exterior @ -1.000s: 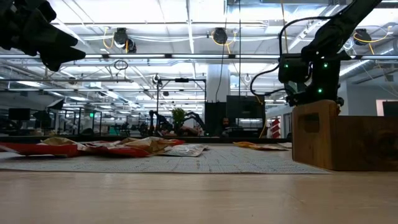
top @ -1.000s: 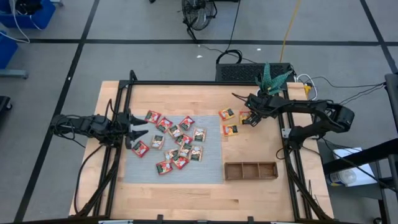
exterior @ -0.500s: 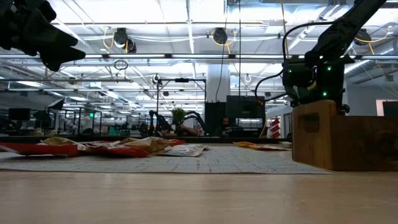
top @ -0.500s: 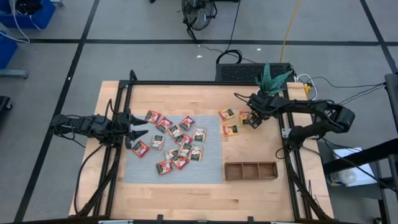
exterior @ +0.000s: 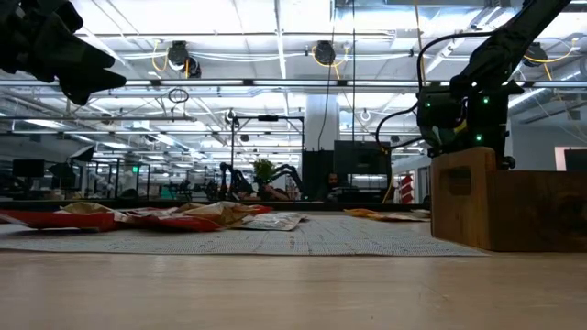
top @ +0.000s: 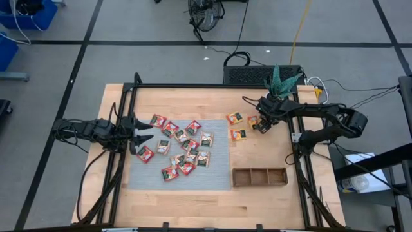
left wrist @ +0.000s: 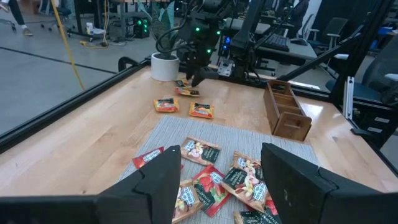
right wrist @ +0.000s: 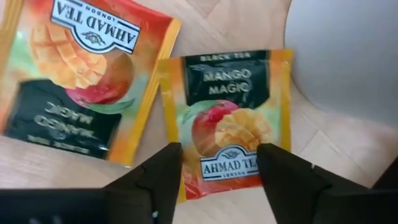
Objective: Pick & Place Tea
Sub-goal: Put the yellow tea bag into the right section of the wooden organizer
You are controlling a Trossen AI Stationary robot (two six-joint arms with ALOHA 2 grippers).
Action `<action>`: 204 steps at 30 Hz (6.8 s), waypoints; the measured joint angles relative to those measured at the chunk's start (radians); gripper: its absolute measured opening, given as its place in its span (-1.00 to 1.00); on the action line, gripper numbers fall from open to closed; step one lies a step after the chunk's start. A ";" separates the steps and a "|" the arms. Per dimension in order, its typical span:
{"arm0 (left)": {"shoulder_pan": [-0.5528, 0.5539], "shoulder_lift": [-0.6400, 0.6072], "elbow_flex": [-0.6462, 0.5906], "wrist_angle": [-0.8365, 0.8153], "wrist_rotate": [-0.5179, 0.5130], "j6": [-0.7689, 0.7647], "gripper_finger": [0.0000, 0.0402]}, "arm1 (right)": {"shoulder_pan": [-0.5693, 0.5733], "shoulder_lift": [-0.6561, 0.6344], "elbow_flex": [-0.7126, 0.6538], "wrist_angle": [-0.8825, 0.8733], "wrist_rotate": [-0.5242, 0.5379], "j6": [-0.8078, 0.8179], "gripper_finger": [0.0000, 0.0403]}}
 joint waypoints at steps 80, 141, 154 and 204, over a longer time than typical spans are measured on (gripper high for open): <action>0.000 0.000 0.000 0.000 0.000 0.000 0.11 | 0.156 -0.151 0.045 0.022 -0.099 -0.012 -0.97; 0.000 0.000 0.000 0.001 0.000 0.000 0.11 | 0.299 -0.055 -0.025 -0.287 0.034 0.434 0.37; 0.000 0.000 0.000 0.001 0.000 0.000 0.11 | 0.293 -0.056 -0.128 -0.182 0.028 0.503 -0.12; 0.000 0.000 0.000 0.001 0.000 0.000 0.11 | 1.159 -0.249 0.222 -0.141 0.078 0.705 -1.00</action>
